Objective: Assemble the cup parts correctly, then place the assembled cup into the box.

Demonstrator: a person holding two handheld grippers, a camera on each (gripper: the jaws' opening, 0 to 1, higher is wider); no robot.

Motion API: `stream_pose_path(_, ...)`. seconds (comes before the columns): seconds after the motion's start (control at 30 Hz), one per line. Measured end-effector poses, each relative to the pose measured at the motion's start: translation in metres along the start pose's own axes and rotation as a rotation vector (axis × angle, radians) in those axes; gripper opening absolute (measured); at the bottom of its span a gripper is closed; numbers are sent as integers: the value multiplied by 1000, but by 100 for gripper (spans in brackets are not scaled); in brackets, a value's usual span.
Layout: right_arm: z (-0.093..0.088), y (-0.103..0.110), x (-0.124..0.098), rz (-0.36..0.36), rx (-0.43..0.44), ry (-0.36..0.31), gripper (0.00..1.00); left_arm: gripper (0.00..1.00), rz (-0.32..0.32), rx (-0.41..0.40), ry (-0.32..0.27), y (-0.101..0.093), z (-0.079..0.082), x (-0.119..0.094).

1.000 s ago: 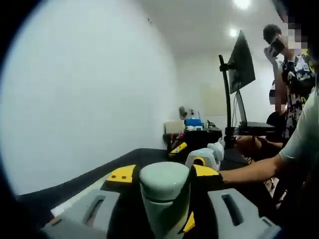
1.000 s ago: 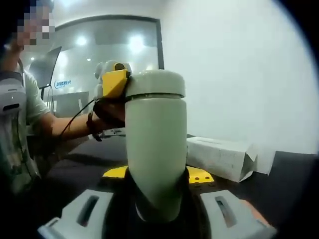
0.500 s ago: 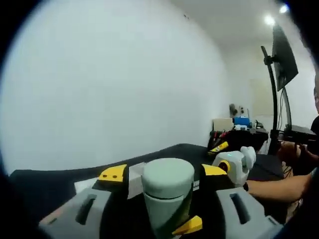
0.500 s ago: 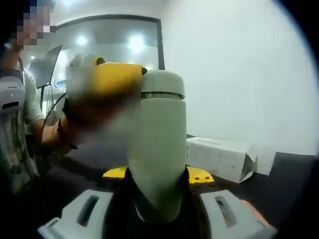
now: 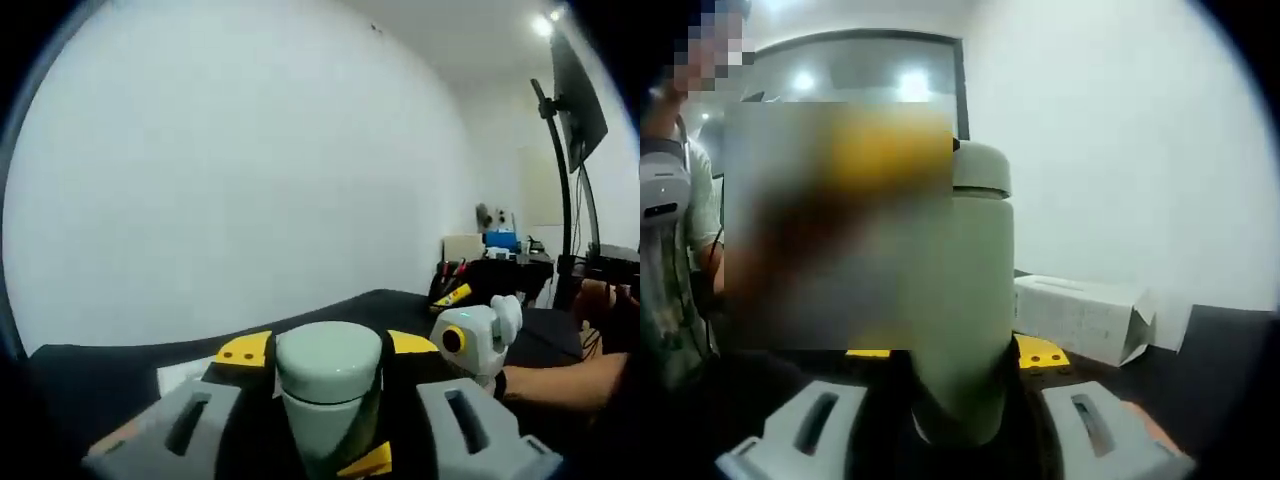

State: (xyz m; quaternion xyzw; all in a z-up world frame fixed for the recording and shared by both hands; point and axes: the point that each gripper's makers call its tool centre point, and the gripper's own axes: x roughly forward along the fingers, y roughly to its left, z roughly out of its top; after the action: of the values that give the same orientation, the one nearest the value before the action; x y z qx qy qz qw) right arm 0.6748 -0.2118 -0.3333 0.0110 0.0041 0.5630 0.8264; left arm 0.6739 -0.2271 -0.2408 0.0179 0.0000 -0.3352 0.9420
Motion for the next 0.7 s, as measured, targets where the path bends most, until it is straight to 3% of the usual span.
stream_pose_path(0.1,0,0,0,-4,3,-1,40,38,-93,-37,-3,8,0,8)
stream_pose_path(0.27,0,1,0,-1,2,-2,40,38,-297,31,-3,0,1,9)
stream_pose_path(0.5,1,1,0,-4,2,-4,40,38,-525,-12,3,-2,2,10)
stream_pose_path(0.7,1,-1,1,-9,4,-5,40,38,-609,-36,12,-1,2,10)
